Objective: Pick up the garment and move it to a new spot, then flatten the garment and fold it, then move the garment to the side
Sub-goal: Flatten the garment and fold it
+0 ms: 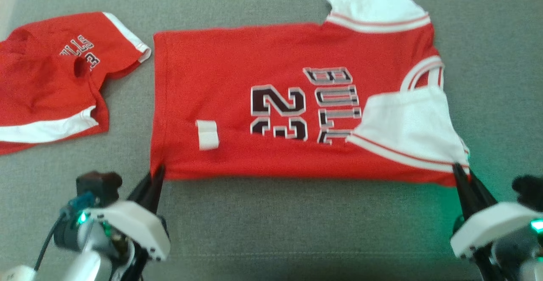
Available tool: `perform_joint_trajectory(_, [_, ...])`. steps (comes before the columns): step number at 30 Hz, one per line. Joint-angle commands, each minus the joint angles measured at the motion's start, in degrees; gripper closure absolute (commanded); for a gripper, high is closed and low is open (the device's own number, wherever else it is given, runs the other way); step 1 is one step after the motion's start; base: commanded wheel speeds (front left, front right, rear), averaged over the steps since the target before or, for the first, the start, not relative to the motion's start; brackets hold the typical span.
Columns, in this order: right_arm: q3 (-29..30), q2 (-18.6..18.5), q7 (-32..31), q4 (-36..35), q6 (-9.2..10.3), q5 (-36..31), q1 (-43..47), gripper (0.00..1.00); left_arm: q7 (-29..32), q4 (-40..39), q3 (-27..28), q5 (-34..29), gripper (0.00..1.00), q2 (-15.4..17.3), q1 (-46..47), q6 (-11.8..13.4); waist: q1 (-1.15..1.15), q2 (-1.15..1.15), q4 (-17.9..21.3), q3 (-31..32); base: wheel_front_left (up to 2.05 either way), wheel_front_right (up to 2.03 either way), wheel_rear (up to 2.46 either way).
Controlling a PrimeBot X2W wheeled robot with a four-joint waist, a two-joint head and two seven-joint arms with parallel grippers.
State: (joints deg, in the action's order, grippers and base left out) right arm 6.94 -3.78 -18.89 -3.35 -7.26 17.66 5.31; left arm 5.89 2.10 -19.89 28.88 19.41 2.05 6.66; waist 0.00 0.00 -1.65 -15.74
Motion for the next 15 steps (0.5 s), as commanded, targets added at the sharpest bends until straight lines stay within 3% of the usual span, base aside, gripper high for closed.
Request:
perform_joint_trajectory(1, [-0.09,-0.27,-0.26,-2.99,-0.23,0.17,0.72,1.00,0.76,-2.33,2.72,0.58,1.00,1.94,-0.07,0.75,0.00,0.00,0.18,0.60,0.00,0.00,0.00])
perform_joint_trajectory(5, [0.53,0.43,-1.70,-5.14,-0.23,0.67,4.75,1.00,3.21,-4.04,2.87,1.84,1.00,2.28,-3.92,2.21,0.00,0.00,0.33,1.57,0.00,0.00,0.00])
perform_joint_trajectory(6, [0.65,0.56,-2.01,-5.49,-0.23,0.95,5.54,0.78,3.87,-4.19,2.65,2.01,1.00,2.37,-4.62,2.37,0.00,0.00,0.31,1.79,0.00,0.00,0.00])
perform_joint_trajectory(7, [0.80,0.66,-2.06,-5.82,-0.23,1.08,6.11,0.21,4.00,-4.33,2.49,2.02,0.91,2.37,-5.03,2.47,0.00,0.00,0.27,2.03,0.00,0.00,0.00])
perform_joint_trajectory(8, [0.92,0.74,-2.09,-6.07,-0.23,1.17,6.54,0.00,3.76,-4.40,2.44,1.94,0.16,2.23,-5.27,2.68,0.00,0.00,0.24,2.23,0.00,0.00,0.00])
perform_joint_trajectory(9, [0.92,0.74,-2.09,-6.07,-0.23,1.17,6.54,0.00,3.76,-4.40,2.44,1.94,0.16,2.23,-5.27,2.68,0.00,0.00,0.24,2.23,0.00,0.00,0.00])
perform_joint_trajectory(10, [1.01,0.79,-1.76,-6.44,-0.23,1.04,6.75,0.00,3.53,-4.33,2.39,1.91,0.00,1.98,-5.47,2.92,0.00,0.00,0.24,2.44,0.00,0.00,0.00])
perform_joint_trajectory(15, [0.97,0.88,3.69,-9.20,-0.23,-2.30,5.53,0.00,-1.26,-5.13,3.34,0.21,0.00,0.19,-5.57,5.51,0.00,0.00,0.31,3.78,0.00,0.00,0.00])
